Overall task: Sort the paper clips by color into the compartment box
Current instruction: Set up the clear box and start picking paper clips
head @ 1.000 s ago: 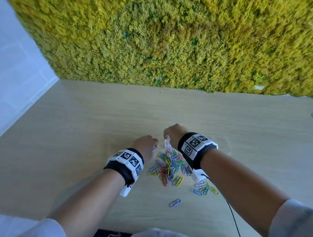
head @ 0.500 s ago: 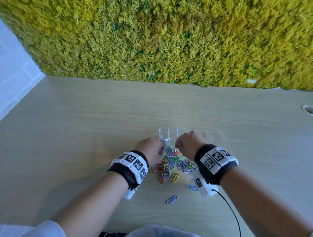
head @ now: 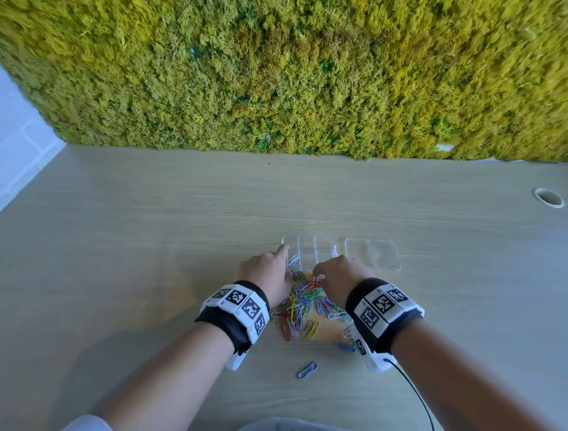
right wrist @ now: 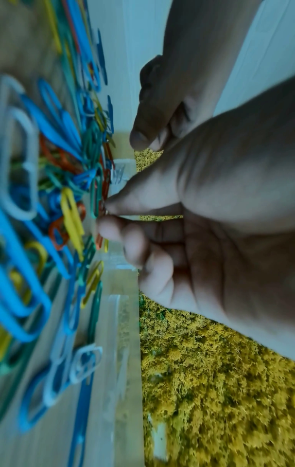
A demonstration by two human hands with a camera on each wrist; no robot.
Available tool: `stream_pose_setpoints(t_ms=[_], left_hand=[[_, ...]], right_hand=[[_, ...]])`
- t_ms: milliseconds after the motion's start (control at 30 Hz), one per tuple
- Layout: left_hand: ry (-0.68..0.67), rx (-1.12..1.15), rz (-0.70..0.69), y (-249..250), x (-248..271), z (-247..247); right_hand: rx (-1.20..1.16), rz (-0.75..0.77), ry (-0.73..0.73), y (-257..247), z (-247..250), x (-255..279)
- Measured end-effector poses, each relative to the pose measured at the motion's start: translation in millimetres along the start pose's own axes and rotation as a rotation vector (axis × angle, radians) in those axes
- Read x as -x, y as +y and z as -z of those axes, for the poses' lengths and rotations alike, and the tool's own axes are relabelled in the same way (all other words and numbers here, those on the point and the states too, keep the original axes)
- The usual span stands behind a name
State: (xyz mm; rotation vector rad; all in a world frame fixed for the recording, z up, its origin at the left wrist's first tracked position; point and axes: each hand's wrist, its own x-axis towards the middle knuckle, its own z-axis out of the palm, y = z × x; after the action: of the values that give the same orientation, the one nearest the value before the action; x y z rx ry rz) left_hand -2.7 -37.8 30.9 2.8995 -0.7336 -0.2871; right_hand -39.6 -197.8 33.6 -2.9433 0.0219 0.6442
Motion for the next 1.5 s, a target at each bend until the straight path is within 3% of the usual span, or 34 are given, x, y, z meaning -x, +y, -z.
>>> stream_pose_setpoints(t_ms=[500,1000,1133,1500], left_hand=[[0.01,0.008,-0.092,1.4,2.8,-4.1],[0.038,-0.086,-0.114,4.3,5.3,-8.8],[0.087,-0.011,-0.135,7.1,6.5,-4.4],[-0.087,-0.12,-0.147,30.0,1.3,-7.3]], right_hand=[[0.091,0.003,0.024,-2.4,0.6,4.7],[0.012,-0.039,-0.077,6.3,12.2,15.1],[-0.052,-0.073,0.02,4.0,13.5,10.9],[0.142,-0.068,0.023,-11.0,3.6,2.8]])
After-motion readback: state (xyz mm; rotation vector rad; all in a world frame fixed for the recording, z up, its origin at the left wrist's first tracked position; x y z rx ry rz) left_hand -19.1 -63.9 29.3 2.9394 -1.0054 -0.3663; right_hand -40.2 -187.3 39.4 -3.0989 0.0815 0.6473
